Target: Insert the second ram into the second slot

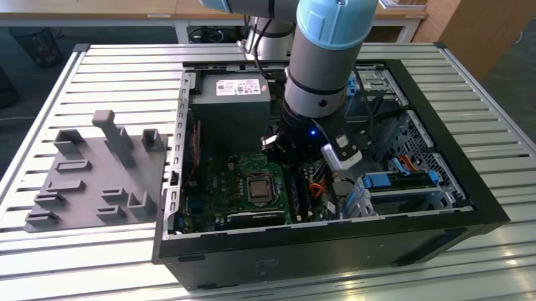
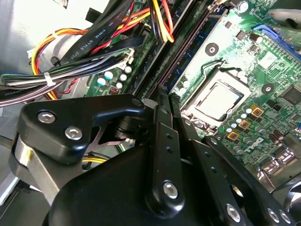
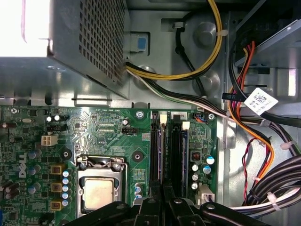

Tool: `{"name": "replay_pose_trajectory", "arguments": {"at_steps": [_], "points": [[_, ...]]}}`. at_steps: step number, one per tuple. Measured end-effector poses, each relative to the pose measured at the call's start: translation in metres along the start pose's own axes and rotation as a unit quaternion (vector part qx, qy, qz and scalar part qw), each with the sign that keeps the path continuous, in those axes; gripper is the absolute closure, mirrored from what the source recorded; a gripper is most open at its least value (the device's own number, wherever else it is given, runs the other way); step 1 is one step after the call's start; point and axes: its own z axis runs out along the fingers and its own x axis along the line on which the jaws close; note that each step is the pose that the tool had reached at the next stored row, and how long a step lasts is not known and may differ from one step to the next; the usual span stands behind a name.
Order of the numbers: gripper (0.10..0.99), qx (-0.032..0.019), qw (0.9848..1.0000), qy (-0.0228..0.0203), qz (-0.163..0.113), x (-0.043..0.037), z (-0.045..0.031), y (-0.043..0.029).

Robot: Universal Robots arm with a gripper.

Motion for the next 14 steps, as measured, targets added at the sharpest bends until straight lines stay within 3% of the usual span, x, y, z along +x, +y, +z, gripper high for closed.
{"name": "replay_pose_trajectory", "arguments": {"at_steps": [14], "points": [[0.949,-0.0001,1.0,0.0001,-0.001,-0.0001,-0.0031,0.0001]]}}
